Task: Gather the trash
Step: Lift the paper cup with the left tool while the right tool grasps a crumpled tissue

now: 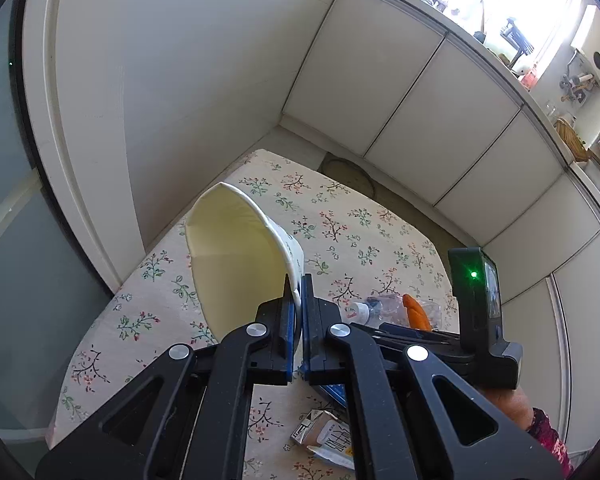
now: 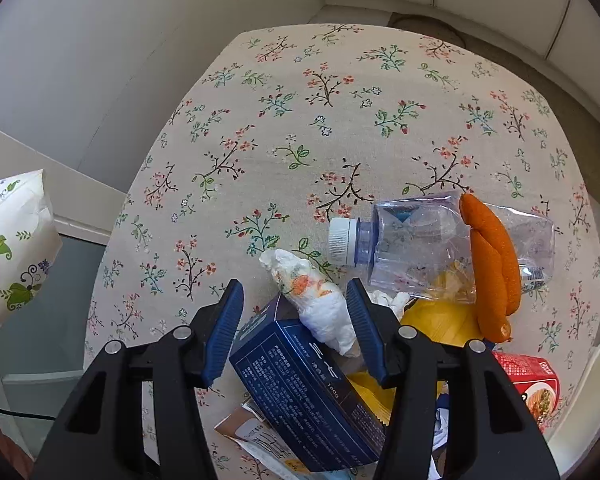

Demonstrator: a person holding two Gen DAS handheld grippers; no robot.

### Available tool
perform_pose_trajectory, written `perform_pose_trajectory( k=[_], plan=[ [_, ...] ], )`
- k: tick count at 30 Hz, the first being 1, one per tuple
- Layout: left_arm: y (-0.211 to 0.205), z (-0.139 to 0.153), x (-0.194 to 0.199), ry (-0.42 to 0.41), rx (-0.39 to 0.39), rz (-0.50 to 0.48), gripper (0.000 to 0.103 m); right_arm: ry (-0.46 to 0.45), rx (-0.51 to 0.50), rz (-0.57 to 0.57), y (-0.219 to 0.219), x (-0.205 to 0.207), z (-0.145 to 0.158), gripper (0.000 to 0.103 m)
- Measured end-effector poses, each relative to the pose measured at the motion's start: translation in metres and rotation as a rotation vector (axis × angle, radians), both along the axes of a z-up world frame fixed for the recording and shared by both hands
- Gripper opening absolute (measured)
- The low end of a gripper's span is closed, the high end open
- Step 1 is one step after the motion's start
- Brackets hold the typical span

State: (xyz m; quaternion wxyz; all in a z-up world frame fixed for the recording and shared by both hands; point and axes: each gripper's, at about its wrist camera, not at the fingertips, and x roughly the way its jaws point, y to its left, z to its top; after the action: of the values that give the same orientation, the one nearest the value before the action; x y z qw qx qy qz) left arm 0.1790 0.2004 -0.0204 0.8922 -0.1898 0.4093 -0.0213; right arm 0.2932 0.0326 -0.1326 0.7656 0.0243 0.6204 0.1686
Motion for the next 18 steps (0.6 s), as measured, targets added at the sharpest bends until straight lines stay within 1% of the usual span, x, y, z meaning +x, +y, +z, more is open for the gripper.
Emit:
perform_pose_trajectory(
  k=[3,4,6,9,11,14,15,16,18],
  plan=[
    [0.0,0.001,-0.001,-0.001,-0.005,0.002,0.002,0.023,-0.03,0.032,0.008,0.004,-0.01,0.042],
    [0.0,0.001,-0.001,-0.001,-0.005,0.005,0.002,0.033,-0.04,0.041,0.011,0.005,-0.015,0.04],
    [0.002,0.001,-0.001,-0.001,-0.009,0.011,0.002,0.048,-0.072,0.059,0.017,0.006,-0.025,0.04],
    [0.005,0.0,0.0,0.001,-0.011,0.015,0.002,0.014,-0.113,0.062,0.023,0.008,-0.031,0.04],
    [0.005,-0.001,0.001,0.004,-0.012,0.014,0.002,0.018,-0.108,0.046,0.022,0.011,-0.033,0.042],
    [0.005,-0.002,0.001,0.006,-0.014,0.013,0.002,0.003,-0.148,0.044,0.023,0.014,-0.039,0.042],
    [0.005,-0.002,0.001,0.006,-0.014,0.014,0.002,0.001,-0.157,0.045,0.023,0.015,-0.041,0.04],
    [0.005,-0.002,0.001,0.006,-0.013,0.015,0.002,-0.007,-0.165,0.045,0.024,0.014,-0.041,0.034],
    [0.006,-0.001,0.001,0.005,-0.012,0.019,0.002,-0.031,-0.173,0.047,0.025,0.012,-0.04,0.032]
  ],
)
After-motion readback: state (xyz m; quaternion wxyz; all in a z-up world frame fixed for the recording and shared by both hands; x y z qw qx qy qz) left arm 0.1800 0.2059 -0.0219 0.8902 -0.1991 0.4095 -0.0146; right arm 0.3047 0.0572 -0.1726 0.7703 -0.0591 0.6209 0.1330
